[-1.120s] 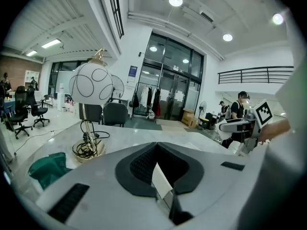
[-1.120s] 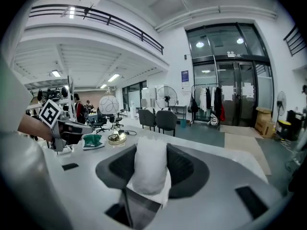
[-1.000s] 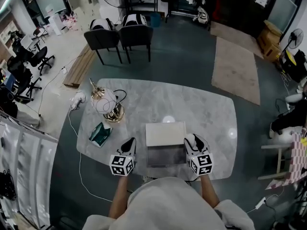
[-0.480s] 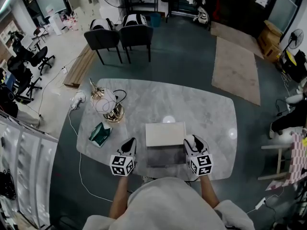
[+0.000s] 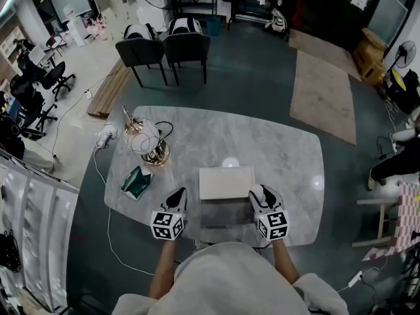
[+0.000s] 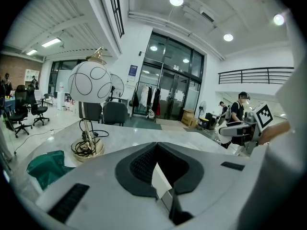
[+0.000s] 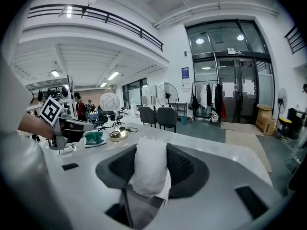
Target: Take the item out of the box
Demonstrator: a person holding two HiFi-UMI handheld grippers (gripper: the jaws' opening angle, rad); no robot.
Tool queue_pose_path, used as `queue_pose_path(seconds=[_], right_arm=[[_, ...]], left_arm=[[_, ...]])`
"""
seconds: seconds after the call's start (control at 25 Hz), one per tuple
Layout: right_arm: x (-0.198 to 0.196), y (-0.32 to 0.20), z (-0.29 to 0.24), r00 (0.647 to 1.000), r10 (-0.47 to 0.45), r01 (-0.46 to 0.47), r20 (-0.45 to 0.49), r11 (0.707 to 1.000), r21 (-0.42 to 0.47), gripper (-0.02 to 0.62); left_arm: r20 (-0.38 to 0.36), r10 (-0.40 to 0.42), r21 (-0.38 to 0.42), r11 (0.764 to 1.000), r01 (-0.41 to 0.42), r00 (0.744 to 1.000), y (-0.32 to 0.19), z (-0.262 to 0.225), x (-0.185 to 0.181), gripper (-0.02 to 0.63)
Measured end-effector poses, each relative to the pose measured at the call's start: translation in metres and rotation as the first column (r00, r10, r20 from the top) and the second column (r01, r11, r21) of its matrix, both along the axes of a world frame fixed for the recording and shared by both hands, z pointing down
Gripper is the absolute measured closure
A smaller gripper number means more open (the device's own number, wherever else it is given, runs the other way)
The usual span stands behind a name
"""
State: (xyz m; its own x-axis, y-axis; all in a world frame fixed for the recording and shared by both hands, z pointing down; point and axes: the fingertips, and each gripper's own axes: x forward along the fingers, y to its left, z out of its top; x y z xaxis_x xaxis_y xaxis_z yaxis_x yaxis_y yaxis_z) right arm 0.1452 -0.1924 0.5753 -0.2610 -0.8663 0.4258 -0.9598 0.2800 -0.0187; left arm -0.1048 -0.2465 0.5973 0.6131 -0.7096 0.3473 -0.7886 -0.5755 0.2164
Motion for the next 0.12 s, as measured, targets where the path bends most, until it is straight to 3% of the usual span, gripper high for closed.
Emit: queue_pose_path(seconds=[0.12], right_arm=[[-0.003,-0.0023,-0.0002,1.0,-0.006,0.006,0.001,1.0,0.002,0.416]], left_arm=[[0.0,0.0,0.0,1.0,0.0,1.0,-0.0009,-0.0002,-0.0002,0.592]])
